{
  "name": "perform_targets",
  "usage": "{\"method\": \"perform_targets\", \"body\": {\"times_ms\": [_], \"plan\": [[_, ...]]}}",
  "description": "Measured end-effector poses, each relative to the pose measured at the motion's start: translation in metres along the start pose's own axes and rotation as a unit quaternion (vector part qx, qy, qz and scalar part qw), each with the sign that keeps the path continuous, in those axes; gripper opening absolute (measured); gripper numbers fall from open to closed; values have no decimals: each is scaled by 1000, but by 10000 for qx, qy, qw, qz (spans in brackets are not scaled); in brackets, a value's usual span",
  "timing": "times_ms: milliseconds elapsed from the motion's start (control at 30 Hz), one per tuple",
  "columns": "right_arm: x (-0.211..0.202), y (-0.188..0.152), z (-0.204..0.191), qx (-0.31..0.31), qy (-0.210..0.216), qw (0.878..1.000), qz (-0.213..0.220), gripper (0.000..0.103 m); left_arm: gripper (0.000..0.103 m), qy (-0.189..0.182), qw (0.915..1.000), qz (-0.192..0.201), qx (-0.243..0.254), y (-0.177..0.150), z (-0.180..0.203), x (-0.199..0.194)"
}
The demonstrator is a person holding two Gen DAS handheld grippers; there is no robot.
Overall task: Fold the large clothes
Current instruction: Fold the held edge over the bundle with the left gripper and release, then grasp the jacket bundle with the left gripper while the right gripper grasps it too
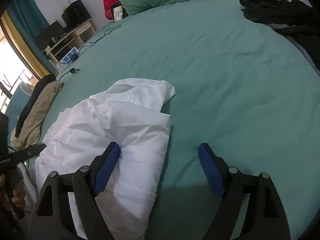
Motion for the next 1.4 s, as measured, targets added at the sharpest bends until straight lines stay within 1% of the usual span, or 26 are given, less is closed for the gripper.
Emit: {"method": "perform_targets", "body": {"times_ms": [33,100,133,167,233,333,400,467,500,533,600,667,800,867,900,933,967,1033,1100,1133,1167,1200,1233,1267,1333,1400], "plan": [[1,1,0,-15,17,10000,3,84,76,46,9999,-41,-93,0,-8,3],[2,3,-1,-40,32,10000,25,85,76,-120,9986,-246,-455,-1,-26,18],[3,4,-1,-53,44,10000,27,86,77,-288,9975,-195,-614,-2,-31,20],[3,5,-1,-62,57,10000,29,86,79,-395,9967,-69,-706,-3,-33,17],[4,5,-1,-65,82,9999,52,86,86,-541,9961,9,-693,-1,-29,16],[4,4,-2,-104,76,9999,69,86,88,-788,9953,31,-555,0,-11,21],[4,5,-3,-140,80,9999,36,86,88,-1254,9913,-69,-403,0,4,24],[5,6,-4,-165,68,9998,7,85,88,-1836,9820,-302,-316,-4,22,28],[6,6,-4,-183,50,9998,-5,85,88,-1959,9793,-410,-293,-4,28,32],[7,6,-5,-230,21,9997,-29,85,88,-1948,9794,-458,-261,-4,27,31],[8,7,-5,-301,-1,9995,-68,84,88,-1735,9825,-655,-183,-1,31,39],[8,8,-7,-308,42,9995,-99,83,88,-1615,9840,-741,-144,4,35,41],[8,7,-8,-301,128,9994,-127,78,88,-1441,9871,-700,25,10,42,48],[9,7,-11,-298,237,9992,-141,70,88,-1423,9878,-616,104,9,43,52],[10,7,-14,-326,342,9988,-152,58,88,-1407,9883,-579,149,11,44,53],[11,7,-18,-336,490,9981,-181,50,88,-1377,9887,-562,190,13,45,54],[14,6,-21,-288,611,9975,-206,49,88,-1334,9893,-546,236,16,44,54],[16,6,-24,-293,675,9971,-198,47,88,-1221,9906,-489,366,13,40,51],[17,6,-26,-288,734,9966,-222,46,83,-1028,9925,-443,496,16,46,51],[17,5,-26,-248,800,9962,-233,46,72,-959,9932,-411,512,20,53,54],[17,5,-26,-220,839,9959,-239,45,58,-886,9940,-378,519,20,49,53],[17,4,-28,-210,872,9957,-250,45,51,-808,9948,-346,522,18,43,52],[17,3,-30,-220,899,9953,-269,45,41,-763,9952,-313,534,17,41,50],[17,3,-32,-230,906,9952,-276,45,33,-771,9950,-279,565,17,41,51],[17,3,-32,-123,976,9949,-231,48,26,-819,9943,-253,631,14,44,50],[18,4,-33,-26,1025,9946,-175,49,23,-742,9942,-177,760,11,47,47]]}}
Point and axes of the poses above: each gripper's, at about its wrist camera, not at the fingertips, and x roughly the way its jaws point, z to its right, y to its top, the point moved 9 cm from there along x, roughly the way its jaws point, and after that the axes turned 14 degrees about -z, right-handed, at the moved point
